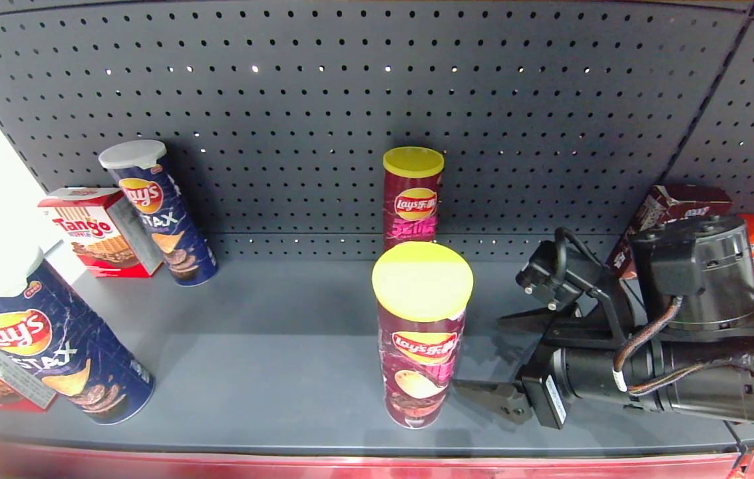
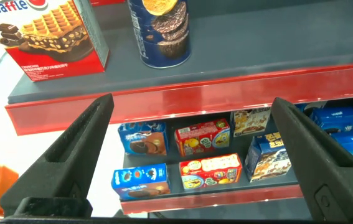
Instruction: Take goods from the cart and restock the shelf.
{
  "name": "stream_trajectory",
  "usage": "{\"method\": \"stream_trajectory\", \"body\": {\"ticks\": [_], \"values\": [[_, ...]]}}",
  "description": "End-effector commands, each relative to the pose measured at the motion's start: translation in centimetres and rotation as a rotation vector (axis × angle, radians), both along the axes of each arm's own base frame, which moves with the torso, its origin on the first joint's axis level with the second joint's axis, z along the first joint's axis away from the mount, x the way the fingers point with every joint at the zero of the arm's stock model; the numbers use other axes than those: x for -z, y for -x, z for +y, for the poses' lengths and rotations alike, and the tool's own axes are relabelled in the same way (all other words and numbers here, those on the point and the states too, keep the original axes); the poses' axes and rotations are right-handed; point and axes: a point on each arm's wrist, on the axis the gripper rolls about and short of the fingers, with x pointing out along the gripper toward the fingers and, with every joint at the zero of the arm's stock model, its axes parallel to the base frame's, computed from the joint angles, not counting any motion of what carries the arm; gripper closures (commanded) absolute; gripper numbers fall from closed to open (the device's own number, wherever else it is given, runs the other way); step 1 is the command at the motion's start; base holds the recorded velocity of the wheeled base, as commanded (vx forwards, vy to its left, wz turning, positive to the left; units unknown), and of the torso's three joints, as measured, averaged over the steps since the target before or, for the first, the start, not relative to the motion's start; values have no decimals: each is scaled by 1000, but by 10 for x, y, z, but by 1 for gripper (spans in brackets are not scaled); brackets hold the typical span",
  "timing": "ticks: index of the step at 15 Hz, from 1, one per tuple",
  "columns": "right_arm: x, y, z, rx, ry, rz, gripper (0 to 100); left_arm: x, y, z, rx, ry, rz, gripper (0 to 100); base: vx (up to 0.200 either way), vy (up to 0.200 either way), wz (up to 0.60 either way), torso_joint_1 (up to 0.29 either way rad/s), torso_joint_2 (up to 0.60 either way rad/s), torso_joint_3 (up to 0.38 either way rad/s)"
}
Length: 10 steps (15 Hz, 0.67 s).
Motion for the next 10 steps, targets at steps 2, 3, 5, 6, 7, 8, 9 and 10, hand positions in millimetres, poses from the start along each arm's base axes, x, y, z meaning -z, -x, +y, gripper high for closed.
{"method": "stream_trajectory", "body": {"ticks": [2,3,5,6,7,8,9,10], "values": [[0,1,-1,2,-1,-2,0,0,0,0,0,0,1,0,0,0,0,0,0,0],[-2,2,-6,11,-5,-7,0,0,0,0,0,0,1,0,0,0,0,0,0,0],[-7,6,-19,44,-20,-24,0,0,0,0,0,0,1,0,0,0,0,0,0,0],[-18,14,-50,129,-60,-75,0,0,0,0,-1,9,2,0,0,0,0,0,0,0],[-26,20,-72,199,-85,-114,0,0,0,0,-1,14,2,0,0,0,0,0,0,0],[-32,31,-96,276,-109,-160,0,0,0,0,-1,14,2,0,0,0,0,0,0,0],[-33,48,-119,360,-126,-203,0,0,0,0,2,14,2,0,0,0,0,0,0,0],[-33,68,-136,426,-143,-249,0,0,0,0,3,12,2,0,0,0,0,0,0,0]]}}
